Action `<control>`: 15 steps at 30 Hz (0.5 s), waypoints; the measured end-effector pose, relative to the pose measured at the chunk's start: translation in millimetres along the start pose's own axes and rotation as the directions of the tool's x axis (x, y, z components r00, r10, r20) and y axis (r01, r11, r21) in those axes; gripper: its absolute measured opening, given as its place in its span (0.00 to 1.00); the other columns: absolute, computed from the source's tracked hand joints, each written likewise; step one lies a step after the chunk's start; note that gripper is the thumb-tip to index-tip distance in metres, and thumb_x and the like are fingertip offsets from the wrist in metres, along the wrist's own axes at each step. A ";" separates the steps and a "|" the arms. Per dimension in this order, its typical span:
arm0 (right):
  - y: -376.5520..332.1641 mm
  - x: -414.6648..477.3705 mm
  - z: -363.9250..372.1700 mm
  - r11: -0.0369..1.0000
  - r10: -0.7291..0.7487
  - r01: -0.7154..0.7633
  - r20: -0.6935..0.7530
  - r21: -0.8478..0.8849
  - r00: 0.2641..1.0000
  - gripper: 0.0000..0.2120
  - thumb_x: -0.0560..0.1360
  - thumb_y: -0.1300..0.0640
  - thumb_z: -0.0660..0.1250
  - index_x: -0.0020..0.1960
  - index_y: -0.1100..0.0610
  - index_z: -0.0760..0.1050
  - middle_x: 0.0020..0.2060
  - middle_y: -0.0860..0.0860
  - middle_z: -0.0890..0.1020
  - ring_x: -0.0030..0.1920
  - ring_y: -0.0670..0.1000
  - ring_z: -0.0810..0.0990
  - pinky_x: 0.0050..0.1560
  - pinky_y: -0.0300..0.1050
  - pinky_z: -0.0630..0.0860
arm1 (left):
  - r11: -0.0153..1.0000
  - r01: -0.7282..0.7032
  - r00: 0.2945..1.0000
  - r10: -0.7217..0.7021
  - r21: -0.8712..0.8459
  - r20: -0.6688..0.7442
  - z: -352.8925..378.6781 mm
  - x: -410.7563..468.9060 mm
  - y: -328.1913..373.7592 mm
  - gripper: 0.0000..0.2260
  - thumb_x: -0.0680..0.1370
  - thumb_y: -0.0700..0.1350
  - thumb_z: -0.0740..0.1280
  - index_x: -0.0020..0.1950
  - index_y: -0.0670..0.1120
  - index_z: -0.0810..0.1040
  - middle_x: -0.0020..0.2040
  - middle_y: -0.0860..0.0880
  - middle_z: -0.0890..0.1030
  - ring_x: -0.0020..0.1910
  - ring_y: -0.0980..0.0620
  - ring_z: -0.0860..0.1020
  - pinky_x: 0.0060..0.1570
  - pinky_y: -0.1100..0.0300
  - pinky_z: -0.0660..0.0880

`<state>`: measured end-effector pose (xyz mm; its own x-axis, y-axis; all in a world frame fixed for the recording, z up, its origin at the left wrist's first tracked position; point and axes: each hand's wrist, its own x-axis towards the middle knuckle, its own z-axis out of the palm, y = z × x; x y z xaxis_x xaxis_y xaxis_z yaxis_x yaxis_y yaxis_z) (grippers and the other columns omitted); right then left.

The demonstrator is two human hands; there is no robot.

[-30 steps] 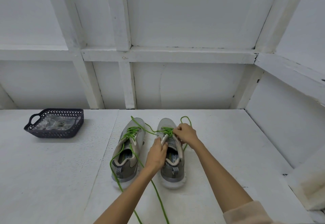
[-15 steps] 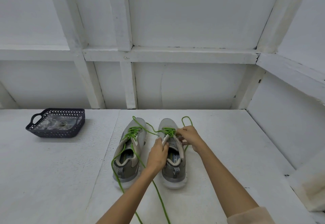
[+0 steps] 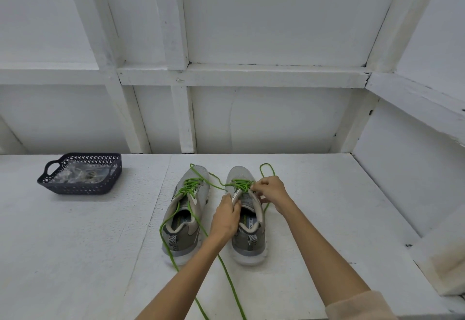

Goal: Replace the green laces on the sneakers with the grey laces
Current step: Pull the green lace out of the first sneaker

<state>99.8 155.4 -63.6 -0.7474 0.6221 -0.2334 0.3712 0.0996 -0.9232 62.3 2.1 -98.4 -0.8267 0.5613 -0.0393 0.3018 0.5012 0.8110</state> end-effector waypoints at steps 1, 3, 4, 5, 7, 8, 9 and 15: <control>-1.0 0.0 -0.9 1.000 -0.002 0.003 -0.036 0.030 0.999 0.05 0.74 0.64 0.68 0.43 0.67 0.78 0.39 0.59 0.78 0.39 0.54 0.77 0.38 0.48 0.79 | 1.000 0.000 1.000 0.000 0.004 -0.002 0.5 0.5 -0.5 0.08 0.83 0.48 0.56 0.54 0.44 0.69 0.47 0.45 0.75 0.44 0.46 0.73 0.40 0.56 0.62; -1.2 0.4 -1.2 0.995 0.019 -0.008 -0.109 0.102 0.994 0.05 0.75 0.62 0.67 0.42 0.63 0.77 0.41 0.58 0.79 0.40 0.54 0.77 0.39 0.50 0.79 | 1.000 -0.004 1.000 0.004 0.011 -0.006 1.1 1.2 -0.6 0.08 0.83 0.48 0.56 0.54 0.43 0.69 0.48 0.44 0.75 0.44 0.46 0.72 0.41 0.56 0.62; 0.8 1.3 -0.2 0.994 0.023 -0.010 -0.120 0.105 0.993 0.06 0.75 0.61 0.67 0.40 0.62 0.77 0.40 0.57 0.79 0.39 0.53 0.76 0.38 0.49 0.78 | 1.000 -0.005 1.000 0.005 0.014 -0.007 1.2 1.4 -0.7 0.08 0.83 0.48 0.56 0.53 0.43 0.68 0.48 0.44 0.75 0.44 0.46 0.72 0.40 0.56 0.62; 2.8 0.8 1.3 0.997 0.016 -0.007 -0.111 0.078 0.994 0.09 0.75 0.59 0.69 0.38 0.61 0.76 0.37 0.56 0.78 0.37 0.52 0.74 0.37 0.46 0.74 | 1.000 -0.003 1.000 0.003 0.016 -0.008 1.6 2.1 -1.2 0.08 0.83 0.48 0.56 0.53 0.43 0.68 0.48 0.44 0.75 0.44 0.46 0.72 0.40 0.56 0.62; 8.0 -0.4 4.8 1.000 -0.009 0.011 -0.048 0.028 0.999 0.13 0.73 0.56 0.73 0.35 0.62 0.76 0.33 0.56 0.75 0.37 0.51 0.73 0.39 0.43 0.69 | 1.000 0.007 1.000 -0.006 0.020 -0.011 2.7 3.8 -3.0 0.09 0.83 0.48 0.56 0.53 0.43 0.69 0.48 0.45 0.75 0.46 0.44 0.74 0.40 0.55 0.63; 10.3 -1.0 5.6 1.000 -0.018 0.018 -0.024 0.021 1.000 0.13 0.72 0.56 0.74 0.36 0.65 0.77 0.34 0.58 0.75 0.39 0.51 0.74 0.41 0.44 0.70 | 1.000 0.011 1.000 -0.011 0.021 -0.013 3.2 4.4 -3.8 0.09 0.83 0.48 0.57 0.54 0.42 0.69 0.48 0.44 0.75 0.47 0.44 0.74 0.41 0.55 0.63; 10.7 -1.7 5.7 0.999 -0.022 0.023 -0.031 0.027 0.999 0.12 0.72 0.58 0.74 0.38 0.67 0.79 0.36 0.60 0.78 0.42 0.51 0.76 0.45 0.45 0.72 | 1.000 0.013 1.000 -0.013 0.020 -0.014 3.7 4.7 -4.5 0.10 0.83 0.48 0.57 0.54 0.42 0.69 0.49 0.44 0.75 0.47 0.43 0.74 0.41 0.55 0.63; 13.8 0.5 4.0 0.982 0.045 0.001 -0.238 0.187 0.970 0.18 0.75 0.54 0.70 0.45 0.72 0.77 0.44 0.69 0.80 0.41 0.56 0.74 0.47 0.48 0.71 | 1.000 -0.006 1.000 0.006 0.018 -0.013 3.4 4.1 -5.1 0.10 0.83 0.48 0.56 0.55 0.42 0.70 0.51 0.43 0.75 0.49 0.43 0.74 0.43 0.55 0.64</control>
<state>102.4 154.0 -77.6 -0.5771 0.7930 -0.1950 0.2612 -0.0470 -0.9641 59.0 4.1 -104.6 -0.8312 0.5553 -0.0268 0.3151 0.5102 0.8003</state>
